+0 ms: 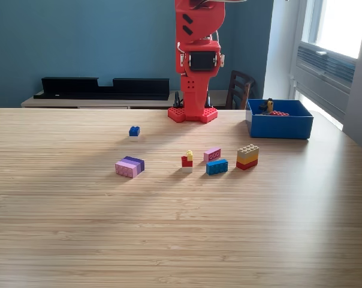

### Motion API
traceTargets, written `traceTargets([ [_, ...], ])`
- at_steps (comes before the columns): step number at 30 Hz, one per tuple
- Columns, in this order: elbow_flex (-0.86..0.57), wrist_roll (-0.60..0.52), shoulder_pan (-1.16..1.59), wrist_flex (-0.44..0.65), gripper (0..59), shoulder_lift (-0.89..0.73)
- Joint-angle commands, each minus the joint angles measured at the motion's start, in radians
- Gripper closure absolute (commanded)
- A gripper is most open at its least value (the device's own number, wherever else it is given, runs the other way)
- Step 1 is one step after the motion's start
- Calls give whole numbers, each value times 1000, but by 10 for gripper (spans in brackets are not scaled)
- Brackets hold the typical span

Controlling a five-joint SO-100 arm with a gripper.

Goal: Grasp a lego block and put it in the bin.

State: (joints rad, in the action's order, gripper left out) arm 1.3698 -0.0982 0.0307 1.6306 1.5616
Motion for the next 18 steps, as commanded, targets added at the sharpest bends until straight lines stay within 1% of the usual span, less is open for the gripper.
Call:
traceTargets([
  [1,-18,-5,-17,-32,585,17],
  [8,-28,-32,-18,-104,585,15],
  [13,-20,-23,-14,-138,585,15],
  [18,38,2,-5,-163,585,15],
])
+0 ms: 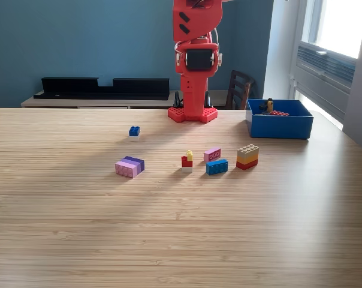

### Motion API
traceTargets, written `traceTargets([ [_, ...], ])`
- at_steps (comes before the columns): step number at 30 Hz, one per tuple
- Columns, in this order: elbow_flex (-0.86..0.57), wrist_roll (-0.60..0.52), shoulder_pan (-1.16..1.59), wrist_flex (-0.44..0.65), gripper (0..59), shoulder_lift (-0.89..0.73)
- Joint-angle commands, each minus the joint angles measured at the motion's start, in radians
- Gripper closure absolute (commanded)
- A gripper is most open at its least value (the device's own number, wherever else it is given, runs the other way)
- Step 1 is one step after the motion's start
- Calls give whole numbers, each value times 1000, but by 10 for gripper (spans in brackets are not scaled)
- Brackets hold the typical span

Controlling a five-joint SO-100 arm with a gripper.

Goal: Grasp a lego block and put it in the bin.

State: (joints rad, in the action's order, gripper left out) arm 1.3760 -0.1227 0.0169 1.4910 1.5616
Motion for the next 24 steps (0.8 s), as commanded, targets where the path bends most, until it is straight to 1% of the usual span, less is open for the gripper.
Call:
traceTargets([
  [1,49,40,18,-23,585,15],
  [7,172,144,97,-28,585,15],
  [12,342,249,161,-101,585,20],
  [19,417,407,150,-138,583,32],
  [20,411,419,149,-137,566,32],
  [22,405,459,143,-135,498,32],
  [24,400,497,140,-129,453,32],
])
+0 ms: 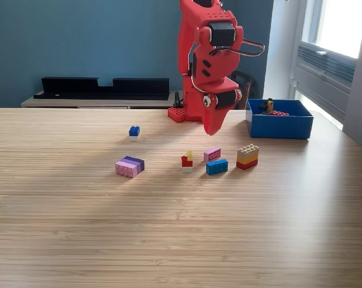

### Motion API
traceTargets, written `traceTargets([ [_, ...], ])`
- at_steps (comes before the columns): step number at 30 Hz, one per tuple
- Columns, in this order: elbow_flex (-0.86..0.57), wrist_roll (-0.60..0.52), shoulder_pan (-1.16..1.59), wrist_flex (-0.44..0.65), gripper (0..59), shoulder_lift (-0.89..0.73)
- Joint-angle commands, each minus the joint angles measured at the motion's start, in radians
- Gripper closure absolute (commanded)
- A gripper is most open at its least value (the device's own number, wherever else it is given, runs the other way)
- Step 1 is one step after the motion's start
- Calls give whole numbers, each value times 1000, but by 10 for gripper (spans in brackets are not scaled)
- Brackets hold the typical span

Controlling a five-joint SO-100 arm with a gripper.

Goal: Grasp a lego block and put it in the bin.

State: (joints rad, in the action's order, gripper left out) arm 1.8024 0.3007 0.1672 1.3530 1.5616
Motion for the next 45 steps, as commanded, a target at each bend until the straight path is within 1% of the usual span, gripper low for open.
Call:
traceTargets([
  [1,-32,92,-11,18,439,32],
  [5,-72,172,-20,60,398,32],
  [8,-92,222,-29,63,380,34],
  [16,-35,351,-21,51,361,126],
  [22,63,402,-40,-63,359,156],
  [32,97,451,-100,-186,368,144],
  [45,166,445,-87,-345,379,141],
])
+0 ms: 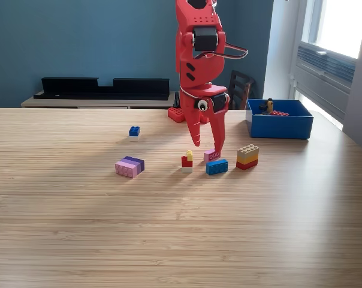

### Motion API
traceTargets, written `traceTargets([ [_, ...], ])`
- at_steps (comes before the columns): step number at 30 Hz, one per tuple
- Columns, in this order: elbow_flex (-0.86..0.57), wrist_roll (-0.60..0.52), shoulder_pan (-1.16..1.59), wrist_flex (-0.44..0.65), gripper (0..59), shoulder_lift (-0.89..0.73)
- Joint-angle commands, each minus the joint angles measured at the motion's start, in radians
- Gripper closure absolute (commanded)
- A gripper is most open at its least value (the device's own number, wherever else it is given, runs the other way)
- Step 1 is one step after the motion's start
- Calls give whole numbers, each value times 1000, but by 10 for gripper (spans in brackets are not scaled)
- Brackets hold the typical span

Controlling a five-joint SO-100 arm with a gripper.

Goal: Grasp a lego block and put it in the bin.

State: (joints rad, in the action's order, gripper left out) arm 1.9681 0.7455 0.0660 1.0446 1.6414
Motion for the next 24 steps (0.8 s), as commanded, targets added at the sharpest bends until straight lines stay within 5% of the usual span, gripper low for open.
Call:
traceTargets([
  [1,3,-3,15,-46,381,60],
  [24,11,-95,58,-89,410,-21],
])
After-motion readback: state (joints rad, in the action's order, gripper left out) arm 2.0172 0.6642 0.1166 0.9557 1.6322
